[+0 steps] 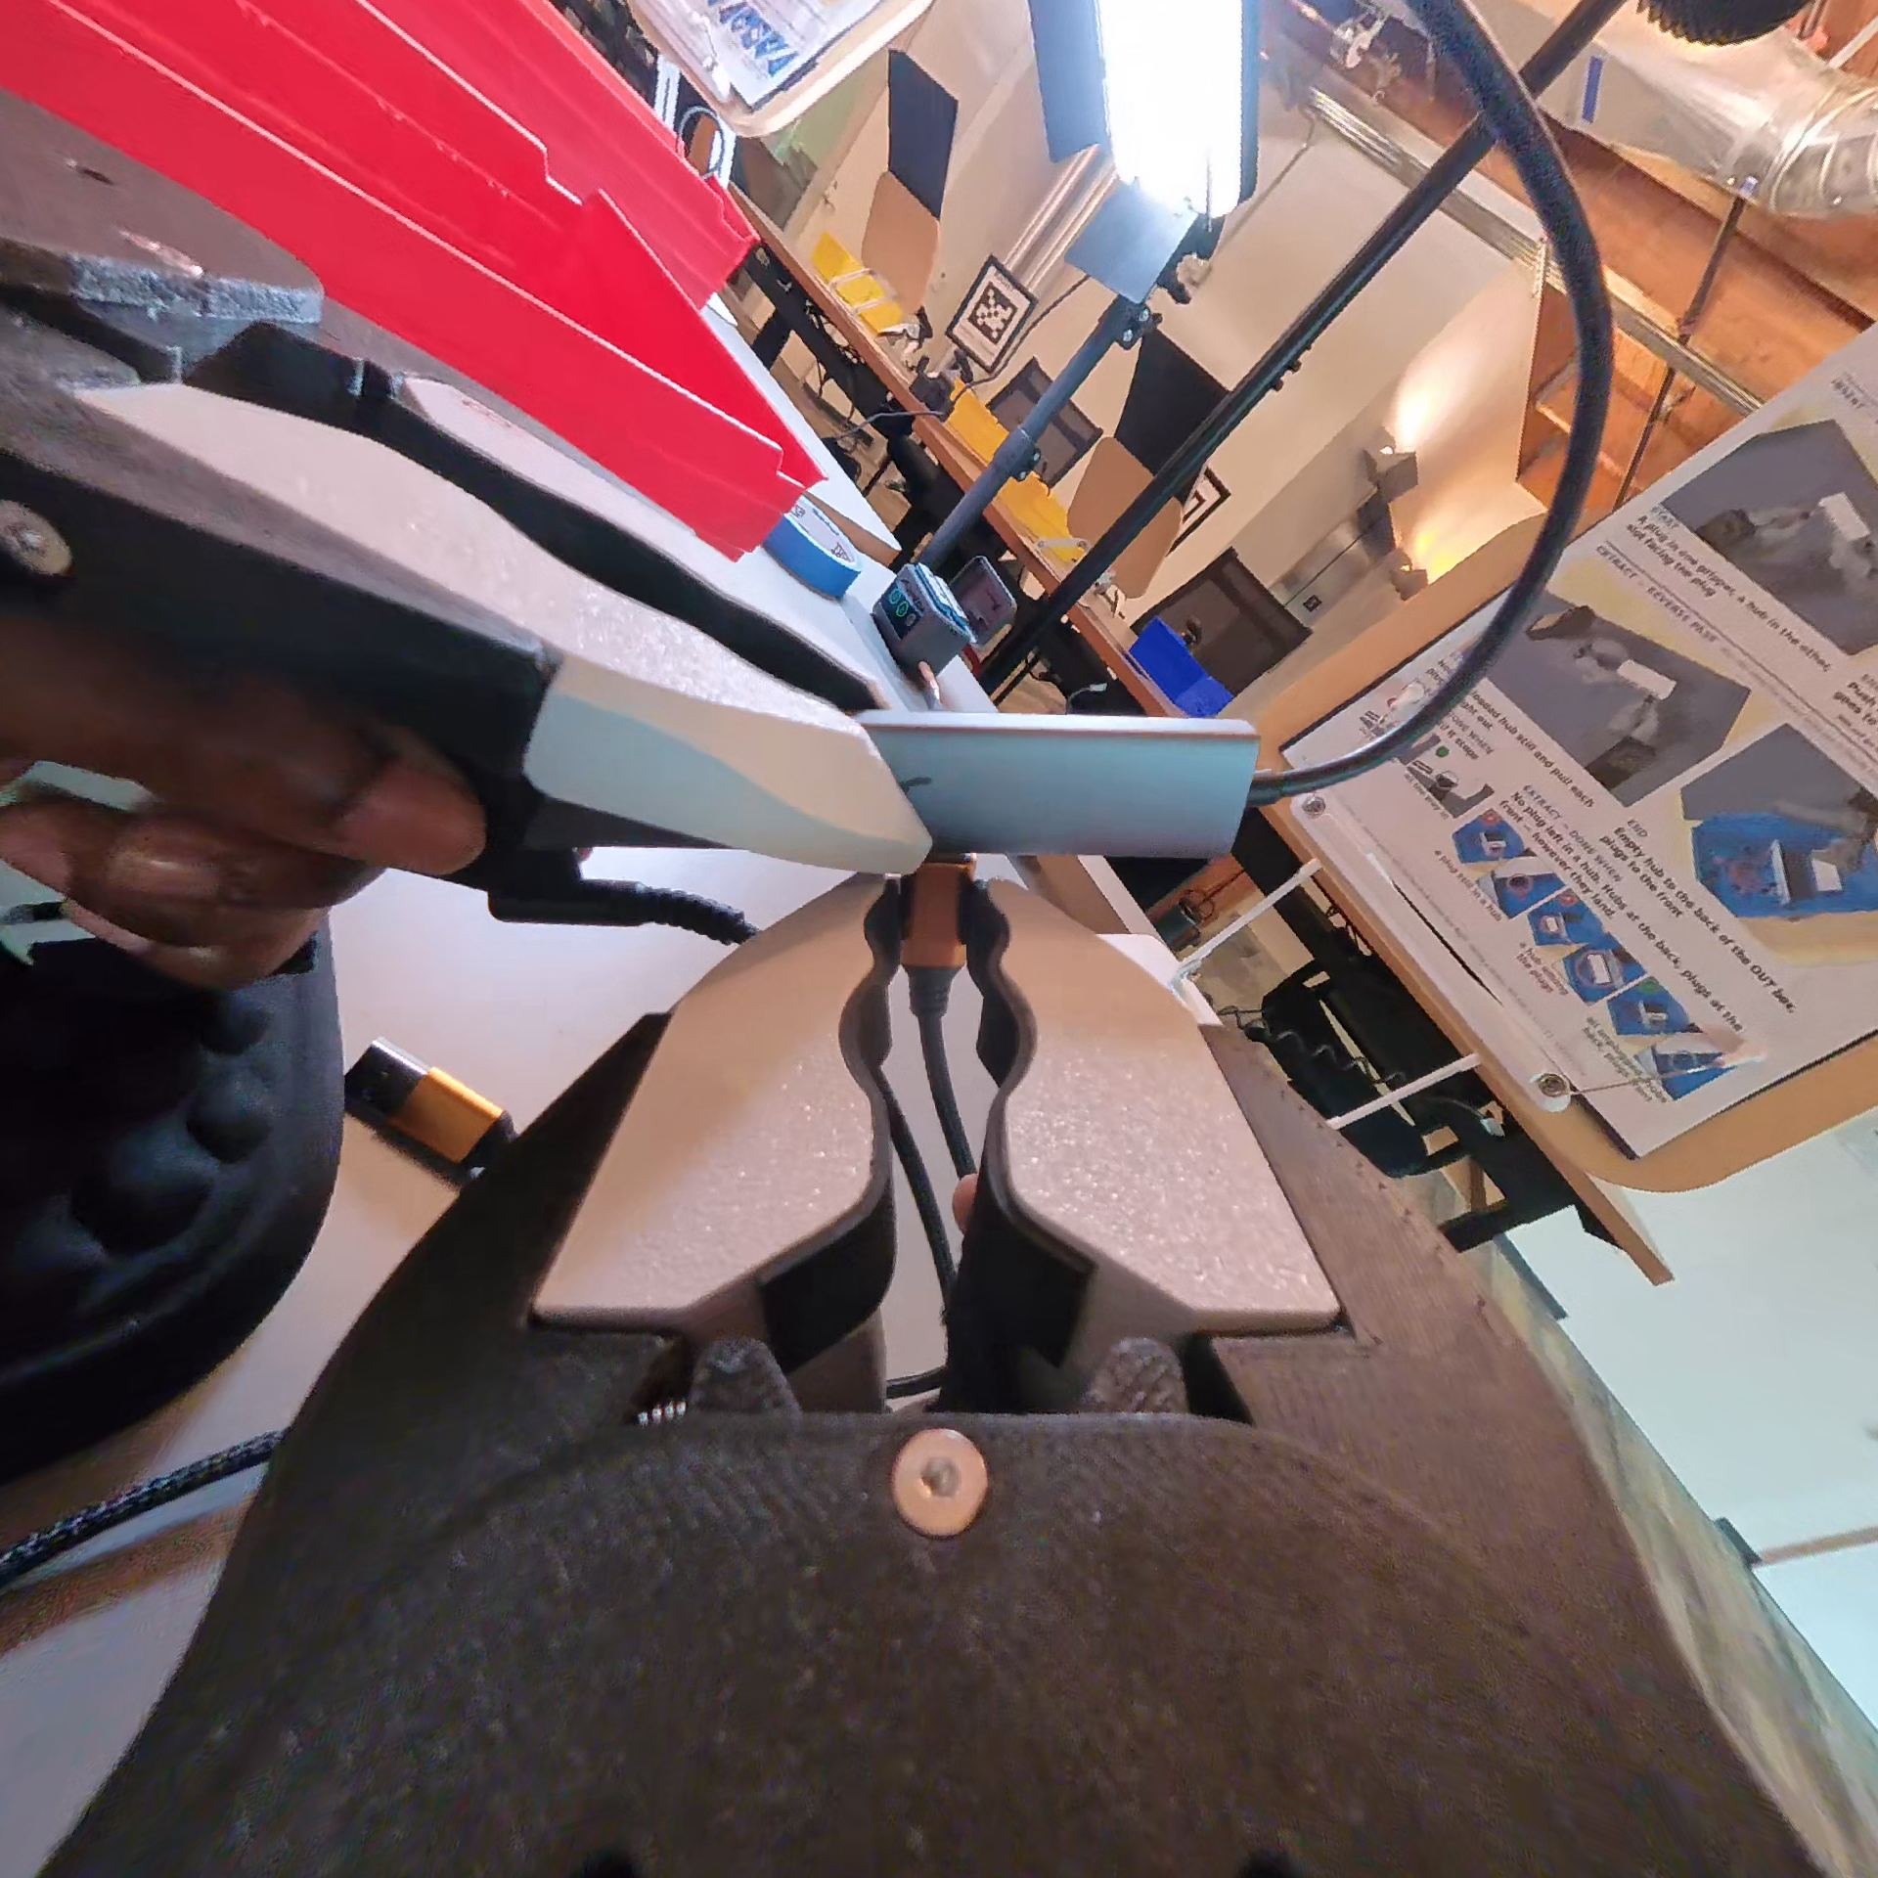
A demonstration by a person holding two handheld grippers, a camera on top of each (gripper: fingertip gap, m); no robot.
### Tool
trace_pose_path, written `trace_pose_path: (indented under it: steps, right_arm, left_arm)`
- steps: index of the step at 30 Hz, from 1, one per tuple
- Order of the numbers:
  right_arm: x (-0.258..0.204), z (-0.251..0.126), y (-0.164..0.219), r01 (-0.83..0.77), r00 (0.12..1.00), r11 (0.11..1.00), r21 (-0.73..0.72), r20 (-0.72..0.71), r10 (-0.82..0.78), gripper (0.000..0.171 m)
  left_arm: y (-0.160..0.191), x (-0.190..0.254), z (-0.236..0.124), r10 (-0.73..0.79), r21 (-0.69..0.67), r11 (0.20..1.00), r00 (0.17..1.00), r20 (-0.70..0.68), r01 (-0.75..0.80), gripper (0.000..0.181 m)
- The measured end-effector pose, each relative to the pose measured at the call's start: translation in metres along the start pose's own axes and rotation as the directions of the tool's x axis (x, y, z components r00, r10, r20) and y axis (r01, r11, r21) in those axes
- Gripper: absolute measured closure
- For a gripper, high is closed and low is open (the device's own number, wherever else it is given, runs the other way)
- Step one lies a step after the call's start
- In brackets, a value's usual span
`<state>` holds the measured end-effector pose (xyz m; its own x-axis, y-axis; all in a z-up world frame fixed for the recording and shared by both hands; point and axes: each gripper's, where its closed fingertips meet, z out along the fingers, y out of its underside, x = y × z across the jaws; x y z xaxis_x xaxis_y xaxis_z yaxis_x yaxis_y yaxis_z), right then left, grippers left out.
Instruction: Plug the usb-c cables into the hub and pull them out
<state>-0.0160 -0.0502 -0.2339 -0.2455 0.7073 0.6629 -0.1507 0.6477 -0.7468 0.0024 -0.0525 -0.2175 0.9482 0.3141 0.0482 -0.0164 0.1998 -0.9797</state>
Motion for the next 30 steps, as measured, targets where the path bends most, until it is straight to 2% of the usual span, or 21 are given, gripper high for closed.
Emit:
trace_pose_path:
  steps: [8,10,12,13,14,16,17,18,19,21,22,23,24,25,26,30]
  right_arm:
    - [0.006,-0.01,0.002,0.219,0.975,0.976,0.019,-0.034,-0.218,0.157]
    - [0.006,-0.008,-0.002,-0.015,1.0,1.0,0.021,-0.02,0.015,0.158]
    - [-0.001,-0.004,-0.002,-0.308,0.951,0.951,-0.013,0.03,0.308,0.158]
    - [-0.006,-0.004,-0.002,-0.378,0.923,0.925,-0.025,0.061,0.379,0.158]
    - [-0.008,-0.004,-0.001,-0.378,0.923,0.925,-0.029,0.062,0.379,0.158]
    - [-0.004,-0.005,0.003,-0.117,0.993,0.993,-0.034,-0.022,0.117,0.158]
    - [0.0,-0.006,0.003,0.019,0.997,0.999,-0.046,-0.075,-0.022,0.157]
    - [0.002,-0.006,0.002,0.084,0.991,0.995,-0.056,-0.101,-0.089,0.157]
    - [0.001,-0.005,0.001,0.046,0.994,0.998,-0.052,-0.096,-0.051,0.158]
    - [-0.002,-0.005,-0.001,-0.276,0.961,0.961,-0.034,0.014,0.276,0.158]
    - [-0.003,-0.006,-0.001,-0.357,0.931,0.933,-0.035,0.062,0.359,0.157]
    - [0.0,-0.006,0.001,-0.248,0.968,0.969,-0.026,0.032,0.248,0.158]
    - [0.004,-0.008,0.001,-0.036,0.998,0.999,-0.025,-0.053,0.035,0.158]
    - [0.007,-0.01,0.0,0.132,0.983,0.99,-0.046,-0.121,-0.137,0.158]
    - [0.005,-0.01,0.001,0.181,0.974,0.982,-0.054,-0.127,-0.187,0.158]
    - [0.001,-0.006,0.007,0.102,0.993,0.993,-0.063,-0.06,-0.105,0.157]
  left_arm:
    - [0.001,0.01,0.003,0.028,-0.002,1.0,0.998,-0.05,-0.028,0.172]
    - [-0.003,0.008,0.002,0.014,0.023,1.0,0.999,-0.042,-0.013,0.172]
    - [-0.004,0.004,0.0,0.011,0.026,1.0,1.0,-0.022,-0.01,0.172]
    - [-0.007,0.003,-0.002,0.008,0.047,0.999,1.0,-0.019,-0.007,0.171]
    - [-0.006,0.003,-0.002,0.006,0.044,0.999,1.0,-0.02,-0.005,0.171]
    - [-0.004,0.004,0.0,0.018,0.032,0.999,1.0,-0.022,-0.018,0.172]
    - [-0.005,0.005,0.0,0.032,0.037,0.999,0.999,-0.02,-0.032,0.171]
    - [-0.005,0.005,0.0,0.033,0.04,0.999,0.999,-0.02,-0.032,0.172]
    - [-0.006,0.005,0.0,0.036,0.046,0.998,0.999,-0.019,-0.035,0.172]
    - [-0.008,0.006,-0.001,0.06,0.056,0.997,0.998,-0.018,-0.059,0.171]
    - [-0.008,0.007,0.0,0.07,0.054,0.996,0.997,-0.015,-0.069,0.171]
    - [-0.007,0.008,0.001,0.077,0.046,0.996,0.997,-0.017,-0.076,0.171]
    - [-0.008,0.01,0.002,0.082,0.052,0.995,0.996,-0.025,-0.081,0.171]
    - [-0.008,0.01,0.0,0.079,0.057,0.995,0.996,-0.033,-0.077,0.172]
    - [-0.007,0.01,-0.001,0.075,0.049,0.996,0.997,-0.033,-0.073,0.172]
    - [-0.002,0.007,0.0,0.07,0.017,0.997,0.997,-0.018,-0.07,0.172]
